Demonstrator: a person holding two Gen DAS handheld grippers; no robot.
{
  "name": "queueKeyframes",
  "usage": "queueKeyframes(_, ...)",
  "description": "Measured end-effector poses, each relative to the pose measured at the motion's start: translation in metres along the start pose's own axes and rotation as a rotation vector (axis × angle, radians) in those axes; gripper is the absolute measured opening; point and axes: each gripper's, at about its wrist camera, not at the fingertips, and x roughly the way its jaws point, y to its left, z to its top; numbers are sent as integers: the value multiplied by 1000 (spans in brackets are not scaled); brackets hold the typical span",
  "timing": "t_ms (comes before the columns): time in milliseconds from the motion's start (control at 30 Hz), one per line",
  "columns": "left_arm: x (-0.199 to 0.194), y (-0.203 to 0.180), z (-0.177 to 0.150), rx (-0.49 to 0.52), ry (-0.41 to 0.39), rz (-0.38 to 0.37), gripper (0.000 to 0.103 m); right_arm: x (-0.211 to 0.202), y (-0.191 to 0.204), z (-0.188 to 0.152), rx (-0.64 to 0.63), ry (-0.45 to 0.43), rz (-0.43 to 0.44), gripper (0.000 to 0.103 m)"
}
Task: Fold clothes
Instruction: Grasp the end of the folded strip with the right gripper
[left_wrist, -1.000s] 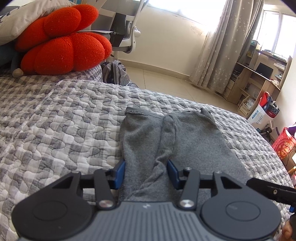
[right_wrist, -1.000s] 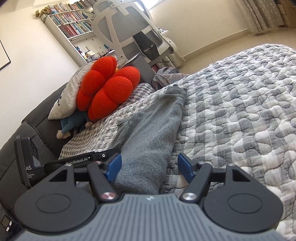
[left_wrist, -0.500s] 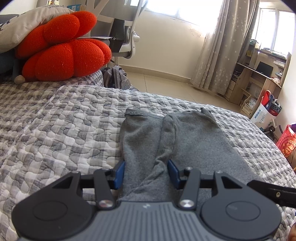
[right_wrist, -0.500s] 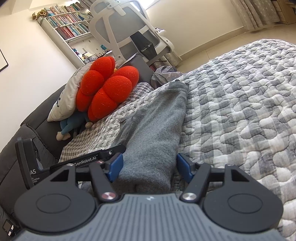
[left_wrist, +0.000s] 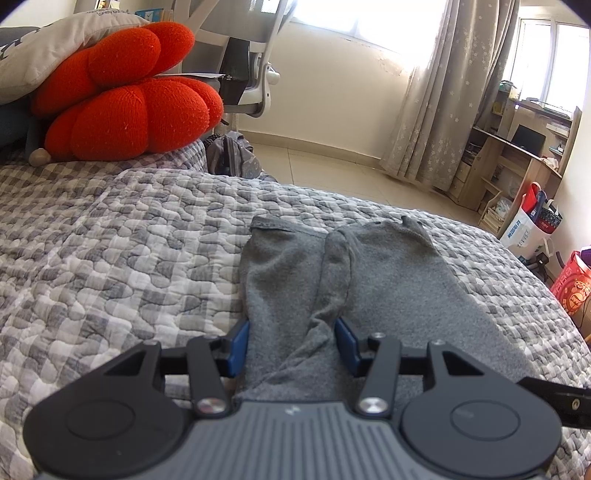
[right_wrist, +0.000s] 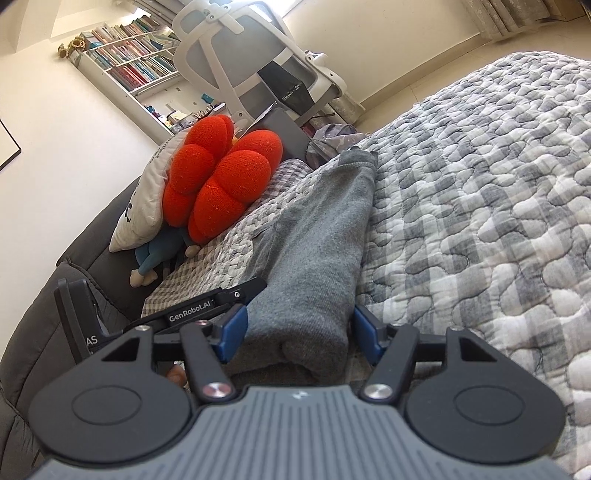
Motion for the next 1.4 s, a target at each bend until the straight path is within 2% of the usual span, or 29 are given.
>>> queueKeyframes(167, 0, 0, 0, -1, 0, 0, 52, 1, 2, 1, 18, 24, -7, 64)
queueKeyframes(400, 0, 0, 1, 1, -1, 0, 52, 3, 1, -4, 25, 4, -16, 46)
queueKeyframes(467, -1, 1, 0, 1, -2, 0, 52, 1, 1, -3, 40, 0, -17, 45)
queueKeyframes(633, -1, 1, 0, -1, -2, -1, 52, -1, 6, 0, 73, -13, -18, 45)
queueKeyframes(700, -1, 0, 0, 0, -3, -1, 52, 1, 1, -1, 122, -9, -9, 52)
queueKeyframes(767, -1, 0, 0, 3, -4, 1, 52, 0, -5, -3, 161, -21, 6, 54)
queueKeyframes(833, -1, 0, 0, 4, -4, 2, 52, 1, 1, -4, 133, -31, -16, 54)
queueKeyframes(933, -1, -1, -1, 5, -5, 3, 52, 2, 13, -3, 84, -39, -69, 47)
queueKeyframes(1100, -1, 1, 0, 2, 2, -4, 53, 2, 30, 10, 113, -47, -83, 42)
queueKeyframes(1200, -3, 11, 5, -50, 28, -41, 53, 7, 40, 16, 112, -27, -134, 41)
queueKeyframes(1300, -20, 30, 6, -193, 77, -78, 52, 9, 44, 21, 131, -20, -142, 41)
queueKeyframes(1400, -41, 38, 0, -253, 109, -96, 50, 9, 46, 27, 160, -19, -124, 41)
